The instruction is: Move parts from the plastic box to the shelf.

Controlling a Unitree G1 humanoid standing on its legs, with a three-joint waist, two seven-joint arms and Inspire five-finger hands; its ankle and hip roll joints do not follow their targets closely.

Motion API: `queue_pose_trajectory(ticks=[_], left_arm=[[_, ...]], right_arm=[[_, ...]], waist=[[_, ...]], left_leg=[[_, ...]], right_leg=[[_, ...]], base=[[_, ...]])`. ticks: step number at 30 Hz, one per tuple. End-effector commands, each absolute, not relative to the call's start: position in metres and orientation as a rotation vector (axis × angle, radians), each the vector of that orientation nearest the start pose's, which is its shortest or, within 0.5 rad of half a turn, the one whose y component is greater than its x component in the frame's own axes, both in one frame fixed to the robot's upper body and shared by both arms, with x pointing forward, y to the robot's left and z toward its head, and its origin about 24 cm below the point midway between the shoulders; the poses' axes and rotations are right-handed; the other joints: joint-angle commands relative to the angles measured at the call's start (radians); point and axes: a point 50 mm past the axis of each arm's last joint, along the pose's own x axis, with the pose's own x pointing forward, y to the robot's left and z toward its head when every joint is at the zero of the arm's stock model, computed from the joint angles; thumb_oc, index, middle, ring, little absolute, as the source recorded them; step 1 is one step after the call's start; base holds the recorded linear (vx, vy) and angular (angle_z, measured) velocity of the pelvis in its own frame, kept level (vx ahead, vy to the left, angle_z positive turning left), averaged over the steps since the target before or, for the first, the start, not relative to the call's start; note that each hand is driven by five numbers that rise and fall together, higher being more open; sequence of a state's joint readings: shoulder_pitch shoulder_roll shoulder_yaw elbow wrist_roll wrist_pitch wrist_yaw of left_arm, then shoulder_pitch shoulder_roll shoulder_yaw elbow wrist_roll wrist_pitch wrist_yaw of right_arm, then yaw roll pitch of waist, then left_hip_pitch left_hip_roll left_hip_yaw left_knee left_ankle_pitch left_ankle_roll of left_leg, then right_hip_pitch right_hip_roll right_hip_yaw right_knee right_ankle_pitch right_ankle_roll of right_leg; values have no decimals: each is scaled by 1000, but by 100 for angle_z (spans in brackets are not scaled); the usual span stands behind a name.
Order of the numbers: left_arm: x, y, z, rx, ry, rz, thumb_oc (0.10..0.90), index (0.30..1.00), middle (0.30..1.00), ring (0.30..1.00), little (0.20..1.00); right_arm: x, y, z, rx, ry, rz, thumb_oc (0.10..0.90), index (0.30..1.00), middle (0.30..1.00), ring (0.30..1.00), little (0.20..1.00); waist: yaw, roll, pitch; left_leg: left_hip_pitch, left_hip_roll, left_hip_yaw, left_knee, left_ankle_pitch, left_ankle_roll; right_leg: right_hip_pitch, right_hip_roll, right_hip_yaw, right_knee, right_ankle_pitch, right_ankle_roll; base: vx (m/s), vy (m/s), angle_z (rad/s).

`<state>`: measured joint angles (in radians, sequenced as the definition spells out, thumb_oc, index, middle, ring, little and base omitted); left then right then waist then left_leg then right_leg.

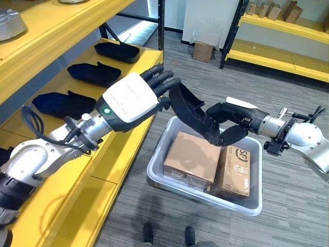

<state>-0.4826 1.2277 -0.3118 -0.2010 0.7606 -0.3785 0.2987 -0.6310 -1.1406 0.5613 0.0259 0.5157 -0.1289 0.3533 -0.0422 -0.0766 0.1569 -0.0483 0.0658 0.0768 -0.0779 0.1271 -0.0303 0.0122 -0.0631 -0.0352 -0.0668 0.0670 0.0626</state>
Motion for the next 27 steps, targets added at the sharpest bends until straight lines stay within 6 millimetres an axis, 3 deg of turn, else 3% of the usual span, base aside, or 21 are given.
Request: queue_pose_trajectory(ticks=[1, 7, 14, 19, 27], left_arm=[[251, 199, 260, 1793, -1204, -92, 900, 1000, 1000, 1000, 1000], [243, 220, 268, 1881, -1165, -20, 900, 1000, 1000, 1000, 1000], [239, 226, 276, 1892, -1175, 50, 900, 1000, 1000, 1000, 1000], [239, 219, 277, 1862, -1209, 45, 900, 1000, 1000, 1000, 1000], [249, 191, 271, 1791, -1269, -86, 900, 1000, 1000, 1000, 1000]], right_arm=[[302, -206, 226, -719, -398, 632, 400, 300, 300, 300, 300], [300, -216, 224, -726, -383, 601, 400, 300, 300, 300, 300], [298, -218, 221, -726, -375, 603, 400, 300, 300, 300, 300], [299, -215, 220, -717, -380, 611, 400, 300, 300, 300, 300], [301, -205, 222, -699, -399, 640, 400, 300, 300, 300, 300]], waist=[[17, -18, -208], [31, -16, -207], [32, -12, -209], [24, -9, -213], [5, -6, -214]], left_leg=[[58, 93, 24, -9, -67, -74], [58, 90, 20, -9, -67, -74], [57, 86, 15, -9, -68, -73], [58, 85, 17, -9, -70, -72], [63, 86, 21, -9, -73, -71]], right_leg=[[25, -95, -5, 29, -15, 116], [28, -96, -12, 26, -14, 116], [32, -98, -18, 24, -16, 116], [34, -99, -16, 22, -16, 115], [32, -99, -8, 24, -18, 115]], base=[[0, 0, 0], [0, 0, 0], [2, 1, 1], [0, 0, 0], [0, 0, 0]])
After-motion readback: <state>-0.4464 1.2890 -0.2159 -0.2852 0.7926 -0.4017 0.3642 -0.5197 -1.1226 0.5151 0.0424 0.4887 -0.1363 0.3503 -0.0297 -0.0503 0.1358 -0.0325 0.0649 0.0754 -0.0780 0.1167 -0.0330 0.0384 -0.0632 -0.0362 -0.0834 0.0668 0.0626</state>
